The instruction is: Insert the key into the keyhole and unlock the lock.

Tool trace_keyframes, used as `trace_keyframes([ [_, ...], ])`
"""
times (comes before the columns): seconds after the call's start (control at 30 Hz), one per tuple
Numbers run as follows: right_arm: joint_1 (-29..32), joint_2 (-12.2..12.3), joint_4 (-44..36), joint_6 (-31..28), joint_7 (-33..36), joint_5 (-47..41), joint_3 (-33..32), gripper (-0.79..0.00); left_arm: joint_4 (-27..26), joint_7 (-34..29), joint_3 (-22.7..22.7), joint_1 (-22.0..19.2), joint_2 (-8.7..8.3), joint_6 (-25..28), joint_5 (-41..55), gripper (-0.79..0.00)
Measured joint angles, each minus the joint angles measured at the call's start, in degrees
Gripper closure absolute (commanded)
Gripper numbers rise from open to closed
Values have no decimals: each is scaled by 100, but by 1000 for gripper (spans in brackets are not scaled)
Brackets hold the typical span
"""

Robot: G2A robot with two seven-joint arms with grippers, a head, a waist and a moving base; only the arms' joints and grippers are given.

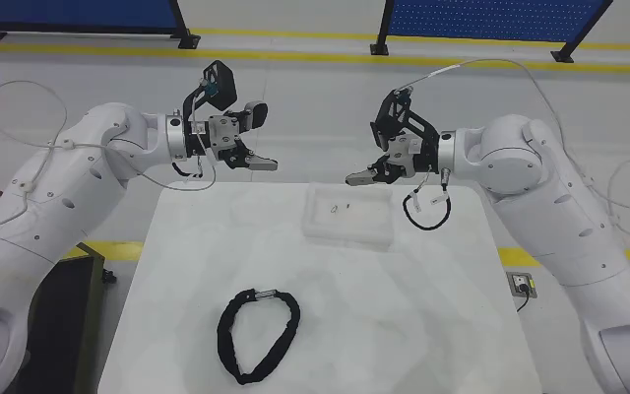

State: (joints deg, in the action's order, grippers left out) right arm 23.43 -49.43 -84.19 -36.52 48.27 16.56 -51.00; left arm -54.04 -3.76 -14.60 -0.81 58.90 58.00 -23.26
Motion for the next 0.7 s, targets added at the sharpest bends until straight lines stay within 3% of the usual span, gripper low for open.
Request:
trace_keyframes([
  [0.7,134,-11,-16,175,-89,116,53,-785,0,0,0,0,0,0,0,-785],
])
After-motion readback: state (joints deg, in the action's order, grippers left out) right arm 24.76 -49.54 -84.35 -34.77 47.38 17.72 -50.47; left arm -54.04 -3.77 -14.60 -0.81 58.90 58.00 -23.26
